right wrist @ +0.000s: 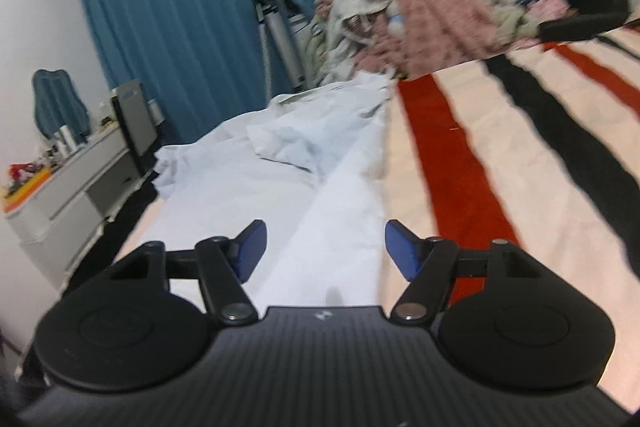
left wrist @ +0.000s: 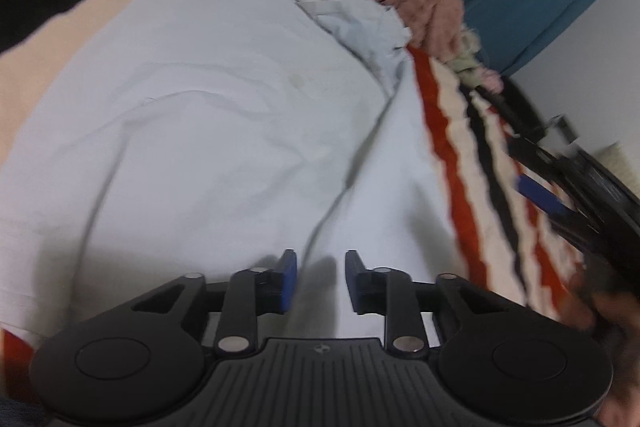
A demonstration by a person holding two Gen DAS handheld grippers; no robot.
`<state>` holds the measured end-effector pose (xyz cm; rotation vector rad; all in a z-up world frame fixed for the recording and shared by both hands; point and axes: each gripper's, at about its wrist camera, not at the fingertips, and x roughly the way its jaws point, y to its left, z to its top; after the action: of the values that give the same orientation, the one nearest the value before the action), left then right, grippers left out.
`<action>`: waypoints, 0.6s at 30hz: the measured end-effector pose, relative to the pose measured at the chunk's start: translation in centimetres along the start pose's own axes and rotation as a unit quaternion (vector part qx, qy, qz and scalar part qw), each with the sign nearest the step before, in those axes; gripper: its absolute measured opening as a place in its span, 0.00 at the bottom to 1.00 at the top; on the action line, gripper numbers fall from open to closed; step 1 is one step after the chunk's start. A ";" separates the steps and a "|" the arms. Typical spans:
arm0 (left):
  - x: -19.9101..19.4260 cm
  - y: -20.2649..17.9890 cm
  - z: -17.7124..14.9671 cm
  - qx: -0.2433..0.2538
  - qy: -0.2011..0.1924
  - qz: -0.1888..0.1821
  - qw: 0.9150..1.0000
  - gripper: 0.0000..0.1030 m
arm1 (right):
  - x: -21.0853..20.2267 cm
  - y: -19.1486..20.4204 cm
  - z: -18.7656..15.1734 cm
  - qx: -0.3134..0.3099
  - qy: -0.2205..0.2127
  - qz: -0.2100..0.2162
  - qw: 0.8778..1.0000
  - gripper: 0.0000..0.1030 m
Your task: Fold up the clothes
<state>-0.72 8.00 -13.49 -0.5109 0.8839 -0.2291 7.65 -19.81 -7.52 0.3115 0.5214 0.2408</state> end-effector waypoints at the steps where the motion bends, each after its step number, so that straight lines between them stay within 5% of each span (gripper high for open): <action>1: 0.2 0.1 0.1 -0.001 -0.003 -0.004 1.000 0.27 | 1.5 0.1 0.7 0.000 0.006 0.010 1.000 0.66; 6: 2.1 0.6 0.7 -0.011 0.020 -0.022 1.000 0.27 | 11.6 1.4 3.5 -0.043 0.051 0.042 0.997 0.63; 12: 3.3 0.3 0.6 0.010 0.038 -0.032 0.999 0.26 | 22.0 4.2 5.2 -0.153 0.082 -0.022 0.985 0.60; 15: 3.8 0.0 0.3 0.029 0.043 -0.028 0.998 0.08 | 25.7 4.6 5.7 -0.170 0.092 -0.038 0.980 0.57; 18: 3.9 0.0 0.0 0.045 0.041 -0.030 0.998 0.05 | 28.6 4.9 5.7 -0.193 0.102 -0.066 0.974 0.48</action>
<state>1.70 6.41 -16.17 -0.4468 0.9354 -0.3446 33.95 -7.97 -13.94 -0.1276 0.6809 0.2400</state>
